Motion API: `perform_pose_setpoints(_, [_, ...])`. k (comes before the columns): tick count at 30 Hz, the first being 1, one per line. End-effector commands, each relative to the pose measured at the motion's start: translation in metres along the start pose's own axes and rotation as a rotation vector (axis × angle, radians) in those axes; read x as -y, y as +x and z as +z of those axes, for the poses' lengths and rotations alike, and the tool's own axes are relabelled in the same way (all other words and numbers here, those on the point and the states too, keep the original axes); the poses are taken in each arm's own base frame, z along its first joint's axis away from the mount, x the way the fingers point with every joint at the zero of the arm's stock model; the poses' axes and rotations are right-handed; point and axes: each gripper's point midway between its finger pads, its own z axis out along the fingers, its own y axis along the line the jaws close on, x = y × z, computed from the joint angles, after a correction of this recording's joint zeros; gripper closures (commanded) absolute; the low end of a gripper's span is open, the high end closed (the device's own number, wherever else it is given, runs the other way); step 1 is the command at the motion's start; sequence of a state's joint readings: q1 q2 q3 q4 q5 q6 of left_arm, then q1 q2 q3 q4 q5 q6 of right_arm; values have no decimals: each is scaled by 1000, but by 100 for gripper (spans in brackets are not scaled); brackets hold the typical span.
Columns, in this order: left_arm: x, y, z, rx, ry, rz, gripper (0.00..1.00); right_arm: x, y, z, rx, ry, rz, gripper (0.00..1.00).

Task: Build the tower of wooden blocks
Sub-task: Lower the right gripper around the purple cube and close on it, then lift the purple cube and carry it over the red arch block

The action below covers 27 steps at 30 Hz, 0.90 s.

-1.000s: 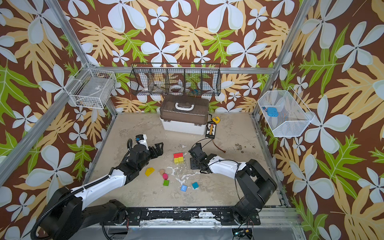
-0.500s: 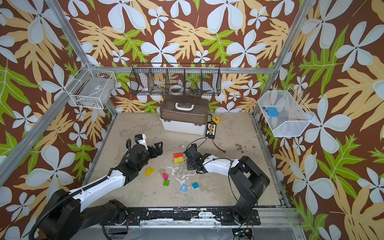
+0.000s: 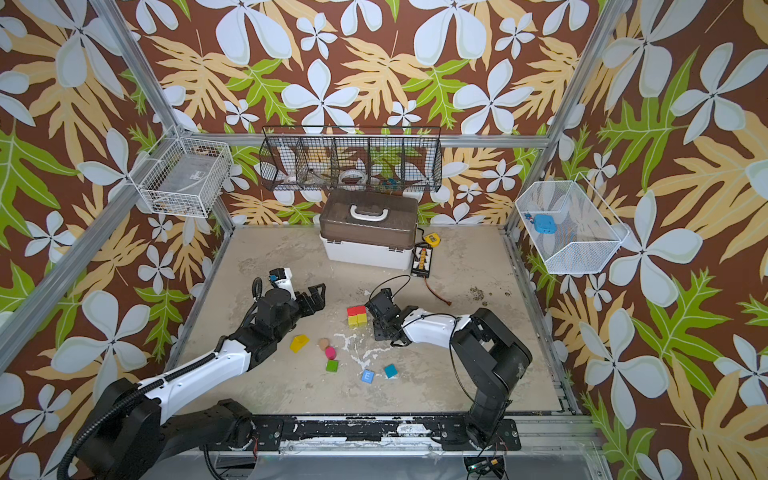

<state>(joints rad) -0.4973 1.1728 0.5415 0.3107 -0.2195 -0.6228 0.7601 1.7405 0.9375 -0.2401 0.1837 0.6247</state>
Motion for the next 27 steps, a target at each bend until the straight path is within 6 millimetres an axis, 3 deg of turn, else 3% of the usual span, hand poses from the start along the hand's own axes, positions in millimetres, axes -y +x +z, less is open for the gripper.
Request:
perform_pose_setpoints(1, [2, -4, 0, 16, 6, 4, 3, 3, 2, 1, -8, 23, -5, 50])
perform_pose_setpoints(18, [1, -7, 1, 29, -3, 13, 3, 7, -4, -4, 13, 59, -11, 69])
perform_pose_setpoints(27, [-5, -7, 4, 39, -31, 20, 3, 6, -31, -31, 109, 44, 12, 73])
